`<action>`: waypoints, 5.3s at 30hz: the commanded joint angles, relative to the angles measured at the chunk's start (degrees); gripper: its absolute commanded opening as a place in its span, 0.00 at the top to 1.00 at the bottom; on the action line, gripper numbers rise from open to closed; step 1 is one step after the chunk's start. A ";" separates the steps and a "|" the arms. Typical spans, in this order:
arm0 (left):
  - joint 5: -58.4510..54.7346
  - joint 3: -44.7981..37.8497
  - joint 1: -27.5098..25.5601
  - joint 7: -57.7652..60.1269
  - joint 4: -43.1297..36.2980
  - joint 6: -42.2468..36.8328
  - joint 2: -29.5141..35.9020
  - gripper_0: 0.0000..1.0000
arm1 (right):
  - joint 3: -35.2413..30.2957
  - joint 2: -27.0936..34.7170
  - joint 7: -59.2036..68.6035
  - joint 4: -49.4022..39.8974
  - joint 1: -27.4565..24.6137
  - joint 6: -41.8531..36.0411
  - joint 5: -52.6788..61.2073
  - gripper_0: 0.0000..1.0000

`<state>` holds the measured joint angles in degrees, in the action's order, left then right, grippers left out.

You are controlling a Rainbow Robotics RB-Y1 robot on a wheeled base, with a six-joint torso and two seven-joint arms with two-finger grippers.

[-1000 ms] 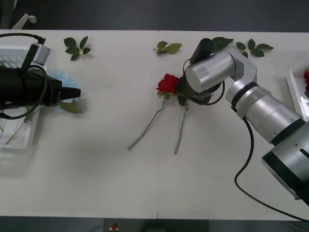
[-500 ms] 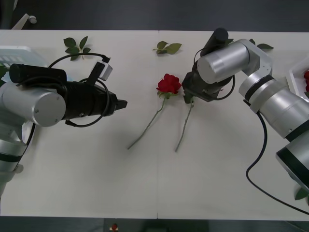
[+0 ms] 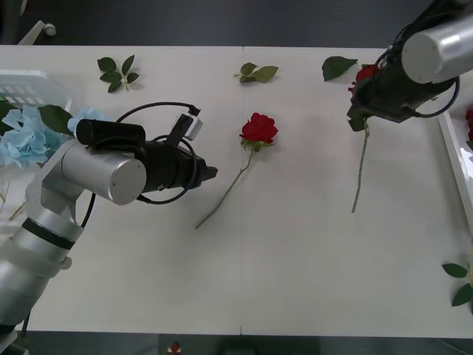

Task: Put the red flowers into the right box and the blue flowers into the left box

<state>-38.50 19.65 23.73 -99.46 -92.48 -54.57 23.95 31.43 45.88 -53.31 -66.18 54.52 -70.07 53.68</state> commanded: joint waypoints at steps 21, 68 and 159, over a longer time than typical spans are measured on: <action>-4.21 -2.25 -2.02 -1.88 -6.31 -0.54 10.94 0.12 | -13.94 24.61 -38.89 3.69 -12.33 2.31 -1.91 1.00; -77.51 -6.38 -14.50 -47.93 -19.50 10.18 32.83 0.11 | -16.49 20.92 -38.36 4.57 -17.16 9.07 -13.77 0.00; -84.98 -9.46 -16.79 -49.07 -18.00 15.54 43.46 0.11 | -0.76 -38.67 21.32 10.99 3.14 0.20 -32.85 0.00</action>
<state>-123.29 10.93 7.56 -146.07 -111.37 -39.62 65.98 31.52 8.85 -34.11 -56.32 55.04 -69.79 21.98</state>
